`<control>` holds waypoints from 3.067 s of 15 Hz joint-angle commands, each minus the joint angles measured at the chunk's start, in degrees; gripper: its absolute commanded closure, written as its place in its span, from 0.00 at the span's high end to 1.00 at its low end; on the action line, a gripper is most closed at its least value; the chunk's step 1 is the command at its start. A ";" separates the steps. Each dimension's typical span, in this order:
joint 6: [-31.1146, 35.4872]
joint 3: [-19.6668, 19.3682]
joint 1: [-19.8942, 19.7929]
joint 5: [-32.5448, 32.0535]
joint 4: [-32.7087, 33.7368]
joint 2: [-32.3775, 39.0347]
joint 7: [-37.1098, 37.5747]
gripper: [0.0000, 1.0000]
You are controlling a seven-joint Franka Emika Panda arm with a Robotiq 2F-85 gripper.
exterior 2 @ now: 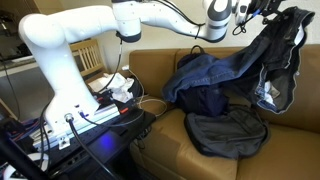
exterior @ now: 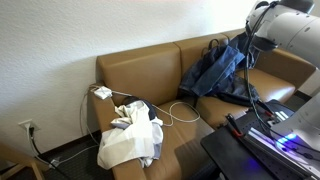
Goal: Arrange the cloth and the bags on the table
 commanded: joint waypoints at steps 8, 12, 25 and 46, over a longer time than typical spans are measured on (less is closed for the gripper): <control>-21.69 34.38 -18.13 -15.70 10.75 -19.18 -18.77 1.00; -21.74 35.66 -19.97 -14.90 10.84 -19.58 -21.23 1.00; -27.74 48.92 -11.67 -11.11 -3.05 -33.55 -32.41 1.00; -54.09 66.11 -16.42 -5.46 -13.68 -49.37 -58.80 1.00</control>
